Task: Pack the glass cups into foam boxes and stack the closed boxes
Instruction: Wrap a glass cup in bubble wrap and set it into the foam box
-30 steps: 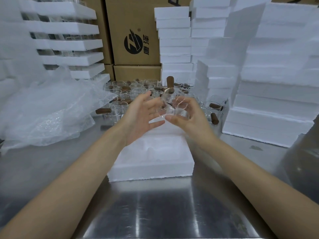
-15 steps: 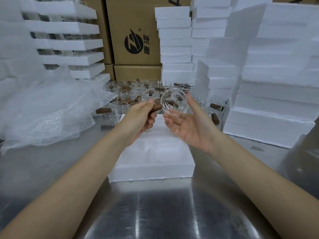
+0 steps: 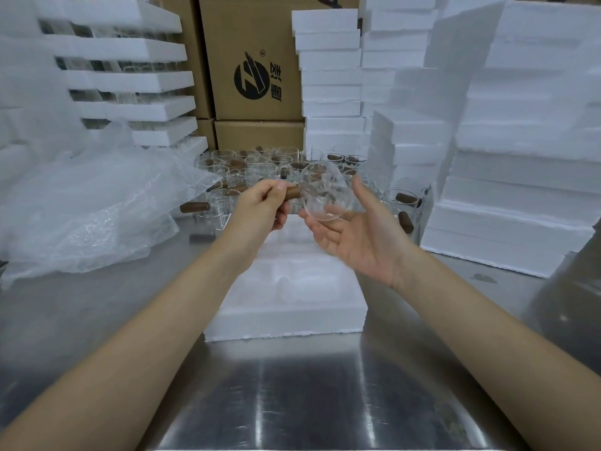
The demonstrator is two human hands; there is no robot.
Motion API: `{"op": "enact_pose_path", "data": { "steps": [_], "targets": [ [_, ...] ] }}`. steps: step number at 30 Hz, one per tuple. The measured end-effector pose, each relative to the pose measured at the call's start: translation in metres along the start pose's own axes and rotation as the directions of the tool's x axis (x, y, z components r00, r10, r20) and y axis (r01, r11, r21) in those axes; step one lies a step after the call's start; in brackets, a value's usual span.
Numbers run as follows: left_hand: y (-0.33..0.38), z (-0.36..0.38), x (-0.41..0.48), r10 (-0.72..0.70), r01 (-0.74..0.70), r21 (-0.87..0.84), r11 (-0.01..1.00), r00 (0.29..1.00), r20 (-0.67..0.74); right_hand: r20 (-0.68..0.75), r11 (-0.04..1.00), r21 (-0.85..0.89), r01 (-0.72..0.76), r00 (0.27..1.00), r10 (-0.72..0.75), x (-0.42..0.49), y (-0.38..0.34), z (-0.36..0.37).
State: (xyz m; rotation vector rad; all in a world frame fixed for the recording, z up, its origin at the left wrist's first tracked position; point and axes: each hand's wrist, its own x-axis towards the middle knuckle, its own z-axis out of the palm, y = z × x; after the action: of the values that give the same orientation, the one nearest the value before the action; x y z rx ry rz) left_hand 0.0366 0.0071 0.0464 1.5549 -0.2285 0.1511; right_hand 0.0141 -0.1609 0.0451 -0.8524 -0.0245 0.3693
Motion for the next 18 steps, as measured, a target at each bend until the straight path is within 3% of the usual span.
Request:
{"op": "enact_pose_path", "data": {
  "steps": [5, 13, 18],
  "targets": [
    [0.0023, 0.0022, -0.0025, 0.174, -0.166, 0.085, 0.982, 0.98, -0.093, -0.04, 0.998, -0.045, 0.053, 0.998, -0.055, -0.0007, 0.0013, 0.0034],
    [0.0024, 0.0017, -0.002, 0.144, -0.133, 0.091, 0.987, 0.982, -0.124, -0.042, 0.997, -0.065, 0.05, 0.998, -0.053, -0.0001, 0.0035, 0.005],
    [0.0036, 0.0028, -0.0028, 0.113, -0.115, -0.004, 0.993, 0.986, -0.122, 0.0, 0.998, -0.044, 0.055, 0.999, -0.055, -0.0028, 0.0024, 0.0045]
  ]
}}
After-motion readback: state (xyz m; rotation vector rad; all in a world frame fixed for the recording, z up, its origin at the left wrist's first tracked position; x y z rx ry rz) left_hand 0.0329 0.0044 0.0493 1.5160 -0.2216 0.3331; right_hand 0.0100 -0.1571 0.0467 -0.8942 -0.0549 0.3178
